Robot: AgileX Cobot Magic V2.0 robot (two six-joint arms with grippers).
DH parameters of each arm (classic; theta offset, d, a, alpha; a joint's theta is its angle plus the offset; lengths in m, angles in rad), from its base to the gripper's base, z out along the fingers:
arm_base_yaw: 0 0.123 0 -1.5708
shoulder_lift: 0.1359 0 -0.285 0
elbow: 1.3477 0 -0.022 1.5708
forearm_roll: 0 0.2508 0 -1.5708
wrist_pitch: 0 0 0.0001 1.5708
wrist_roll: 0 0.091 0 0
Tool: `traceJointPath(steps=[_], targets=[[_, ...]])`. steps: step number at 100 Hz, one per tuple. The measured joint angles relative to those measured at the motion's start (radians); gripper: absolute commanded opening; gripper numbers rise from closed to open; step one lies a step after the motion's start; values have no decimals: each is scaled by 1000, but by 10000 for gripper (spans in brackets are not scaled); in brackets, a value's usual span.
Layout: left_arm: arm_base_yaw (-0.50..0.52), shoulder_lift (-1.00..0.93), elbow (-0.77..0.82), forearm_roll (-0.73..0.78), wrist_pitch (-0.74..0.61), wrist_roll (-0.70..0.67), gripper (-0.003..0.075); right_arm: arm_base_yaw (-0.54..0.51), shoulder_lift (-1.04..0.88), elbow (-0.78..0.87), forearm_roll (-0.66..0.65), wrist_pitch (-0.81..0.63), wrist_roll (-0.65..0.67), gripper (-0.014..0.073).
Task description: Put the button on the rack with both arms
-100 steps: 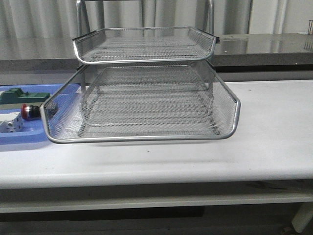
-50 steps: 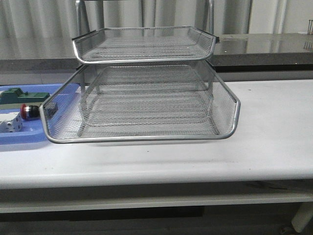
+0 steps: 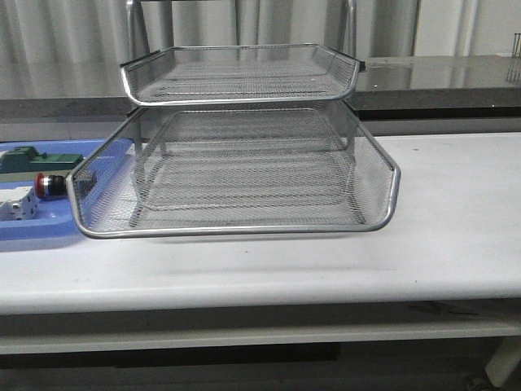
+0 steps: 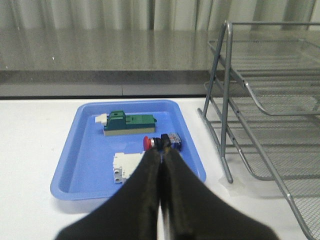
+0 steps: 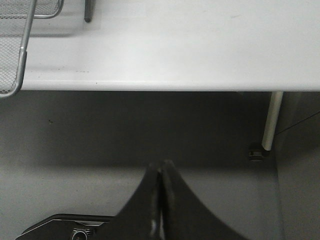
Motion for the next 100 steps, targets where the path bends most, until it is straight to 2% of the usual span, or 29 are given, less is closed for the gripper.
traceJointPath(steps=[24, 41, 60, 77, 86, 100], targets=[[0, 338, -288, 14, 217, 0, -21, 0, 0, 0, 0, 0, 2, -69], [0, 552, -463, 63, 310, 0, -21, 0, 0, 0, 0, 0, 2, -69], [0, 727, -581, 98, 389, 3, -20, 0, 0, 0, 0, 0, 2, -69], [0, 798, -611, 104, 412, 41, -9, 0, 0, 0, 0, 0, 2, -69], [0, 804, -611, 104, 419, 51, 73, 0, 0, 0, 0, 0, 2, -69], [0, 805, -612, 104, 444, 98, 333, 0, 0, 0, 0, 0, 2, -69]])
